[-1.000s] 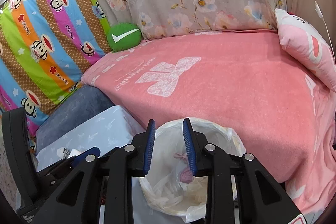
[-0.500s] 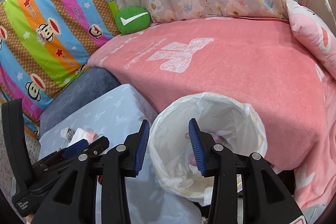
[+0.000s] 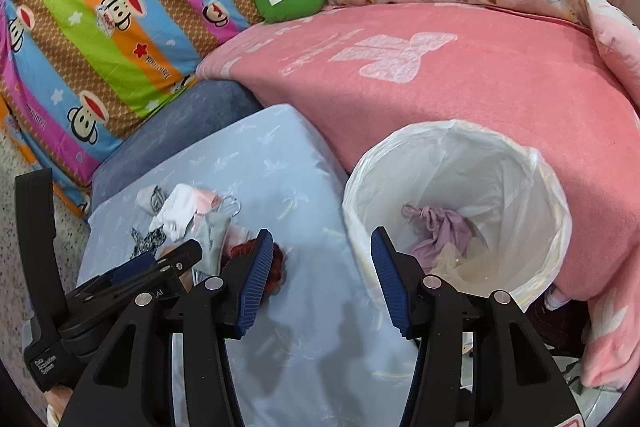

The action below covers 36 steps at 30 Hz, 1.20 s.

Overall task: Collect trash
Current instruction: 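Grasp the tan stocking with the left tool while the right tool grasps the red scrunchie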

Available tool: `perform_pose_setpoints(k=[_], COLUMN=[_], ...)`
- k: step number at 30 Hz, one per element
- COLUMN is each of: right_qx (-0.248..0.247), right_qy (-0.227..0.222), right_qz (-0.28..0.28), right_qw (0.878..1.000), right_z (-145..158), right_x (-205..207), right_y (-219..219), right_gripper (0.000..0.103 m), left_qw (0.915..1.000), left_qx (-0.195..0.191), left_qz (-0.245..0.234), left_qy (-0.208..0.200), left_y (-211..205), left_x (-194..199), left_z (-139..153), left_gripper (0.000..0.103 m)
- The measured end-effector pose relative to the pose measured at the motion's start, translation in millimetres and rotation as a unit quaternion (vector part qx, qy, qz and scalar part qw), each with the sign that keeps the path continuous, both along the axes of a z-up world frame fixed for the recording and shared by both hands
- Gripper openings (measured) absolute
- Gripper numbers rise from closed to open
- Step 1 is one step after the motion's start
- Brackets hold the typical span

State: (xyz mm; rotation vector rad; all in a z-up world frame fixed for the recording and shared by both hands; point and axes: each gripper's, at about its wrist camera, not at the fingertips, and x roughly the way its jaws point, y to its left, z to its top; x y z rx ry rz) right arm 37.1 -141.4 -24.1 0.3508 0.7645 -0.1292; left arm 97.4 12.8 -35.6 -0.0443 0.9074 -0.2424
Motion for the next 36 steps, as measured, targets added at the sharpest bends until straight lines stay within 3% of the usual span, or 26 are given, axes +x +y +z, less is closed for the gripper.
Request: perform_pose_setpoints(k=[4,16,30,36], right_qx=[-0.002,0.003,0.003,0.007], right_qy=[0.013,0.053,0.077,0.089], right_qz=[0.011,0.036,0.03,0.023], right_qw=[1.0,0.998,0.997,0.996], right_z=[-9.7,-48.3,-79.7,-93.4], right_x=[4.0,24.3,67.7,74.2], right_y=[12.9,45.8,56.1,58.4], right_gripper=[0.051,0.051,0.051,0.051], left_qw=[0.9997,0.9961,0.9948,0.9942], left_qx=[0.003,-0.003,-0.029,-0.049], left_qz=[0.023,0.074,0.08,0.063], left_qy=[0.006,0.047,0.056,0.072], left_y=[21.3,70.9,86.4,84.4], left_x=[-0.9,5.3,17.7,20.7], left_z=[-10.0,-44.5,-56.9,-62.4], left_gripper=[0.076,0.076,0.076,0.058])
